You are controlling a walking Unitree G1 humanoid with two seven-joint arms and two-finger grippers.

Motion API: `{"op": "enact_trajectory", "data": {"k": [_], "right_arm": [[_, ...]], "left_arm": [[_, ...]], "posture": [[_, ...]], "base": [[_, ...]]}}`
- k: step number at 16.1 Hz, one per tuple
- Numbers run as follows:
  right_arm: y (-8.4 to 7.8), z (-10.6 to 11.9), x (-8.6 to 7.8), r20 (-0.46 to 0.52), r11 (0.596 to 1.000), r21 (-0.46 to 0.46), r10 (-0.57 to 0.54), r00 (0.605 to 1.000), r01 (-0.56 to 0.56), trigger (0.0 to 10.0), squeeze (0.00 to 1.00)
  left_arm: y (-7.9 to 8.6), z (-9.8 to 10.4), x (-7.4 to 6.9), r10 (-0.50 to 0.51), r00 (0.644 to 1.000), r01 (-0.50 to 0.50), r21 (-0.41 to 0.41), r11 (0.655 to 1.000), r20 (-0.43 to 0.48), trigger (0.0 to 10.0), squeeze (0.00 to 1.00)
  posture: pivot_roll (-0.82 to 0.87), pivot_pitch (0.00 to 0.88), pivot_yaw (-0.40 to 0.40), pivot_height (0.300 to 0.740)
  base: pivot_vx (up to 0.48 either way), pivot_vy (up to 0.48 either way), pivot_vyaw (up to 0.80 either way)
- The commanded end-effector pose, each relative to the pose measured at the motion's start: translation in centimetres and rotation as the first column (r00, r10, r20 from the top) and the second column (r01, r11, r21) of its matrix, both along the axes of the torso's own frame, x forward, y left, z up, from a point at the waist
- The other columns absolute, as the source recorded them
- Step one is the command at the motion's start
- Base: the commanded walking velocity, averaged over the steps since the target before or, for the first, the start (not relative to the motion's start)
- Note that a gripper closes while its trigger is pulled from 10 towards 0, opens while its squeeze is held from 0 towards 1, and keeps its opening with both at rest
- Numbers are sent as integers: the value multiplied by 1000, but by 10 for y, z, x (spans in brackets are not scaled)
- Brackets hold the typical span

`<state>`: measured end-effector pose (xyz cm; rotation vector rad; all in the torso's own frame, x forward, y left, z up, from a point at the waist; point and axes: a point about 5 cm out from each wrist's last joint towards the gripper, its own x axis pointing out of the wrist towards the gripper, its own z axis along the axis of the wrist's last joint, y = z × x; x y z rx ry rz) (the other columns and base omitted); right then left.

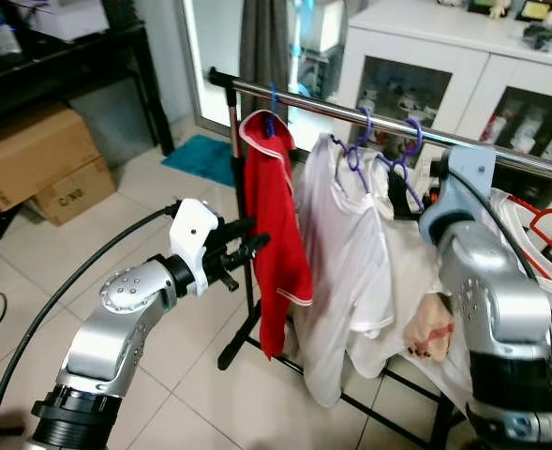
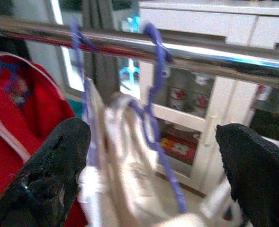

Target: Hang hanger

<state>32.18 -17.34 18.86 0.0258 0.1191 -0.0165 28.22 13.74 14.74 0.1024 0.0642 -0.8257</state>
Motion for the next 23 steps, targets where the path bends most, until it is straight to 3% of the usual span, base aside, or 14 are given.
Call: {"op": "enact_trajectory", "data": {"k": [1,3,6,14,15,17,23], "right_arm": [[1,-4,5,-28,1000,17,24,999,-24,10000,0],[1,-5,15,-35,999,10,31,999,-30,10000,0],[-6,-3,46,-42,1000,-8,7,999,-8,10000,0],[-5,-6,80,-103,999,16,35,994,-34,10000,0],[-5,-8,81,-115,999,22,30,993,-27,4510,0],[-7,-12,82,-146,999,37,21,989,-16,0,0],[-13,-16,84,-179,998,67,6,984,6,0,0]], "left_arm": [[-4,3,-3,-49,999,49,-2,999,-1,10000,0],[-6,3,-4,-80,997,80,0,997,-8,10000,0],[-7,5,-2,-101,995,101,5,995,-5,10000,0],[-6,5,-3,-114,993,114,5,993,-13,10000,0],[-6,5,-3,-113,994,113,4,994,-13,10000,0],[-6,5,-3,-110,994,110,3,994,-14,10000,0],[-7,3,-4,-112,993,112,-2,994,-19,10000,0]], "posture": [[-147,0,16,740],[-148,0,20,740],[-147,0,24,740],[-140,0,19,740],[-138,0,15,740],[-135,0,9,740],[-139,0,7,740]], "base": [[0,0,0],[0,0,0],[0,0,0],[0,0,0],[0,0,0],[0,0,0],[0,0,0]]}}
